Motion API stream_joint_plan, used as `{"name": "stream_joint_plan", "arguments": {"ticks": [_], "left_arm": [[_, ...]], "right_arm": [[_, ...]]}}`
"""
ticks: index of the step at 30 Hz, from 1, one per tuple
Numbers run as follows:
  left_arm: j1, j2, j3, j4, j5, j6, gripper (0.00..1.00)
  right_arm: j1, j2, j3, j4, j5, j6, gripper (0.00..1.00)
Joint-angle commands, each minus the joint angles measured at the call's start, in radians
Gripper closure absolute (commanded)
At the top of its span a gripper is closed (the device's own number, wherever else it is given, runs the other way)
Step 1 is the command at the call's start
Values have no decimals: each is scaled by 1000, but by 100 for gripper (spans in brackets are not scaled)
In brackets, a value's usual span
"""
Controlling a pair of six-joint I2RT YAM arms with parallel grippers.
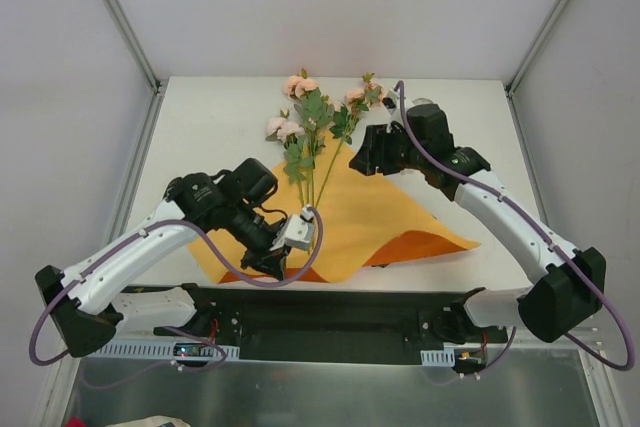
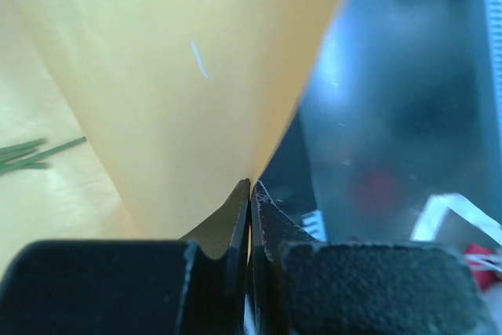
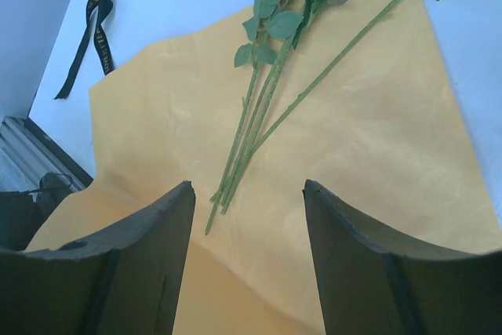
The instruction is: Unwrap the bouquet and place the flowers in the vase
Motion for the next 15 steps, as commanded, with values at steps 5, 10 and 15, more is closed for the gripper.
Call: {"name": "stream_joint_plan", "arguments": {"ticks": [5, 10, 15], "left_arm": [[-78, -73, 2, -314, 156, 259, 97], [-113, -65, 16, -371, 188, 337, 9], [-113, -62, 121, -374, 128, 307, 1]], "right_arm": [[187, 24, -71, -46, 87, -27, 44], [385, -20, -196, -66, 141, 37, 47], [526, -146, -297, -125, 250, 130, 47]]}}
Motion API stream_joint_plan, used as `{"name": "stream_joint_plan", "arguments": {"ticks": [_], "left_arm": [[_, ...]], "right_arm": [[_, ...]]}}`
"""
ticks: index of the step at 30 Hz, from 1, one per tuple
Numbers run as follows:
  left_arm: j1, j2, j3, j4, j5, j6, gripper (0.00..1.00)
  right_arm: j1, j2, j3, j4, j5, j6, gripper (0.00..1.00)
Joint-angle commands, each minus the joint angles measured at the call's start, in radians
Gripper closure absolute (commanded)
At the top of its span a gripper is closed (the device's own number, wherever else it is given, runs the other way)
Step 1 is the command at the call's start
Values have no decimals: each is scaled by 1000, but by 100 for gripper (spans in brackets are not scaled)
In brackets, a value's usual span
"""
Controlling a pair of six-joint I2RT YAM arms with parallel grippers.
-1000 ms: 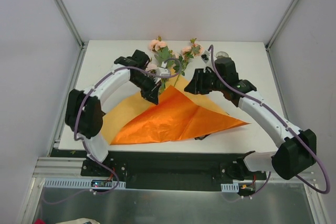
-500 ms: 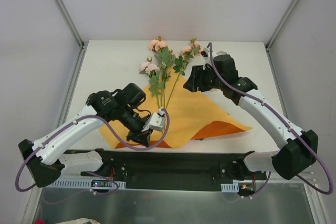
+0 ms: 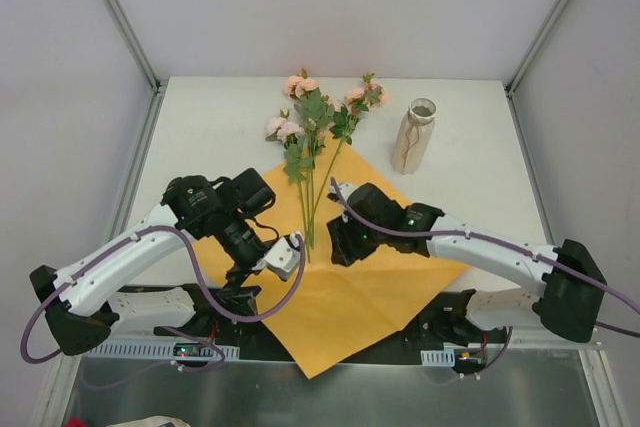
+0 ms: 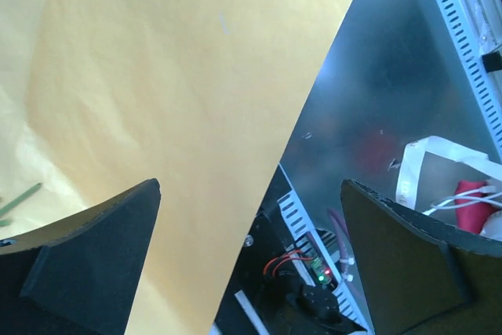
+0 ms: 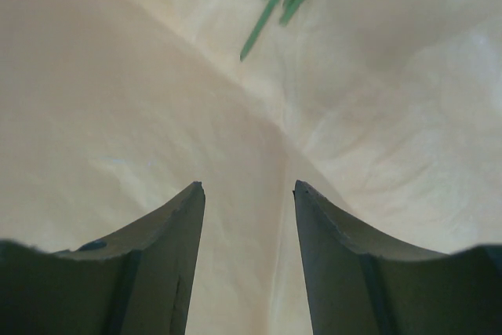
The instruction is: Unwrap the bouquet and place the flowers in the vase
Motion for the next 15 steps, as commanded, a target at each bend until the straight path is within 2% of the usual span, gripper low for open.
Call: {"name": "stream_joint_plan", "arguments": {"ticks": [1, 3, 4, 5, 6, 9, 10, 11, 13, 14, 15], "left_arm": [[-5, -5, 130, -126, -11, 29, 1], [-1, -2, 180, -105, -59, -30, 1], [8, -5, 184, -71, -89, -79, 1], [20, -7, 185, -4, -165, -130, 1], [34, -5, 184, 15, -204, -189, 1], [138, 53, 194, 35, -305, -242, 1], [193, 73, 191, 33, -300, -244, 1], [307, 113, 184, 35, -285, -247, 1], [444, 150, 156, 49, -205, -244, 1], [559, 182, 144, 66, -188, -271, 1], [599, 197, 124, 85, -180, -288, 1]], "right_arm": [[63, -138, -28, -79, 136, 88, 43], [62, -152, 4, -106, 243, 85, 38], [54, -143, 73, -143, 278, 80, 37], [31, -103, 110, -163, 351, 78, 37], [13, -75, 154, -175, 372, 75, 36], [-56, 55, 309, -192, 420, 77, 36], [-72, 92, 343, -179, 423, 65, 36], [-85, 150, 393, -154, 418, 49, 36], [-90, 208, 434, -70, 391, -21, 35], [-90, 271, 475, -52, 387, -47, 35], [-95, 307, 503, -39, 381, -67, 35]]}}
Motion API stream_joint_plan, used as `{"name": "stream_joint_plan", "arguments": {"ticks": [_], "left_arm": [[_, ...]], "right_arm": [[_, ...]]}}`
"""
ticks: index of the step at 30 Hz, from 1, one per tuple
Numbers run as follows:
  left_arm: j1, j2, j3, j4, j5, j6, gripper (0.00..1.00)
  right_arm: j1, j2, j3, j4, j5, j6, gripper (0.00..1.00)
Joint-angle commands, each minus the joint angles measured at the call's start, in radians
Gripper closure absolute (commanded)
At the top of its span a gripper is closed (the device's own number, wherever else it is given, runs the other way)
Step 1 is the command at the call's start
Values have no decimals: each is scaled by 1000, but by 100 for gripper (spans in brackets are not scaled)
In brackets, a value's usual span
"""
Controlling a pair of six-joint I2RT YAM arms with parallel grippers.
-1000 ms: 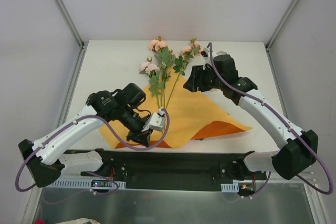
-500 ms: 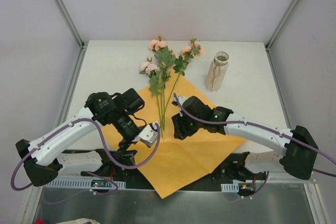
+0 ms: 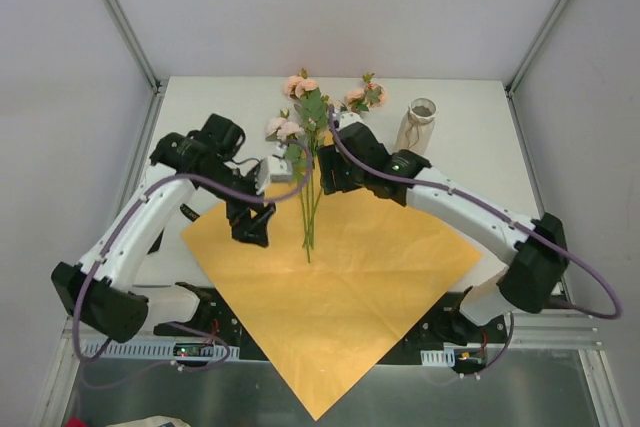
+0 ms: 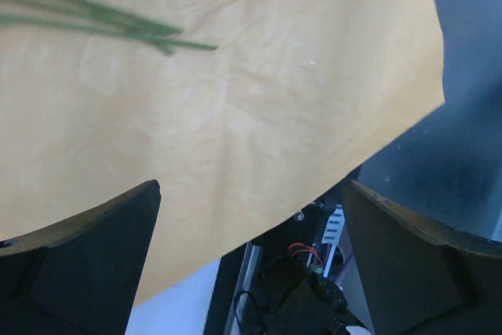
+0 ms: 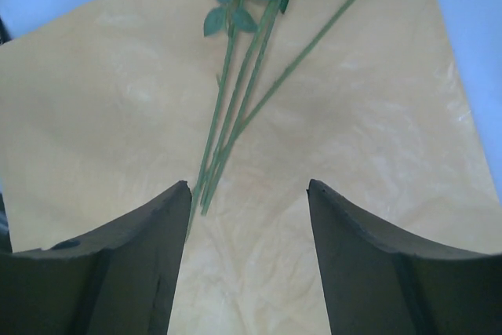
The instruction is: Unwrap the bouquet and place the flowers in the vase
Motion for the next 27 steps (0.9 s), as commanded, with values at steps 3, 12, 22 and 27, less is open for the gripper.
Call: {"name": "stream_joint_plan", "arguments": {"ticks": [3, 12, 22, 27], "left_arm": [[312, 98, -90, 147, 20, -154, 1], [331, 151, -225, 374, -229, -277, 1], [360, 207, -274, 441, -200, -302, 1], [376, 222, -225, 448, -189, -333, 1]], "right_arm": [[-26, 260, 171, 103, -12, -146, 42], [-105, 496, 281, 149, -89, -182, 56], [-152, 601, 306, 182, -188, -196, 55], [-160, 628, 315, 192, -231, -195, 55]]}}
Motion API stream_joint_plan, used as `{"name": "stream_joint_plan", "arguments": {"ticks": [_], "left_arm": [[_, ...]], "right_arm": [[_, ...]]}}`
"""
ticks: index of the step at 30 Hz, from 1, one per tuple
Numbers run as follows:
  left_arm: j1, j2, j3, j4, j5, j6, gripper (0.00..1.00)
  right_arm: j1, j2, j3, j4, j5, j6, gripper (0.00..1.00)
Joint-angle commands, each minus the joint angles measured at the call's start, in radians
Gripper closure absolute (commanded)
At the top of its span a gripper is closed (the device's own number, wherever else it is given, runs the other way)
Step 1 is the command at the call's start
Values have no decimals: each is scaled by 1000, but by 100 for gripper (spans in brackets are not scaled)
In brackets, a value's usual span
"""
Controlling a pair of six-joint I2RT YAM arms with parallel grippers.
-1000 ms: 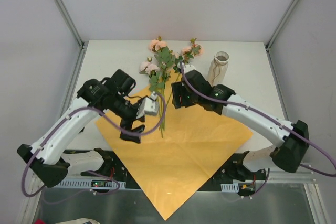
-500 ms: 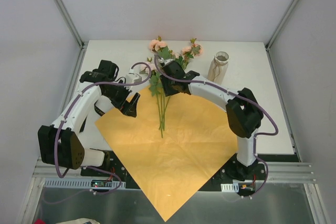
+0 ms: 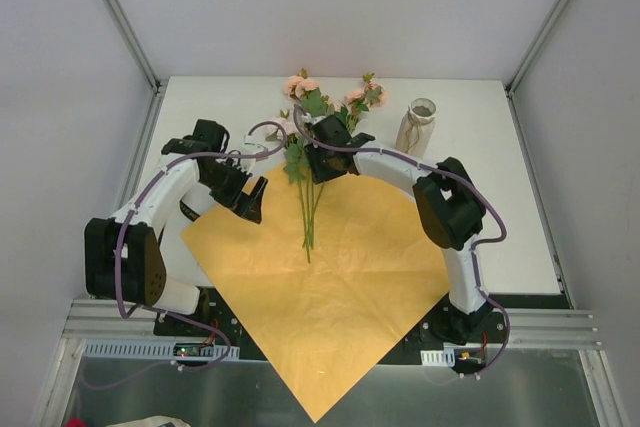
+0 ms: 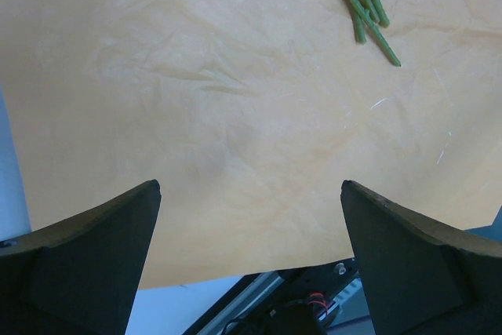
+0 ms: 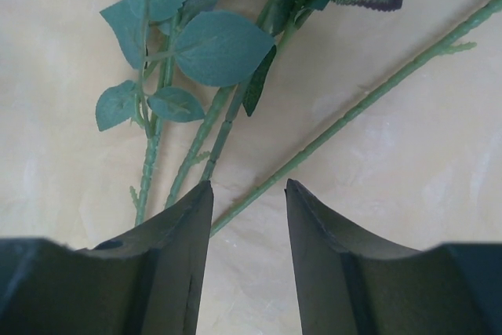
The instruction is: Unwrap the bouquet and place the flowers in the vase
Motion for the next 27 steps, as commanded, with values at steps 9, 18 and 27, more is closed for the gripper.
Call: {"name": "stream_joint_plan", "arguments": {"ticks": [9, 18, 27], "left_arm": [[110, 23, 90, 54, 48, -98, 1], [202, 41, 128, 57, 112, -118, 1], [205, 33, 110, 58, 92, -86, 1]], "right_arm": [[-7, 48, 58, 46, -89, -5, 55], [-9, 33, 59, 52, -101, 9, 55], [-12, 85, 93, 28, -79, 12, 66]]}}
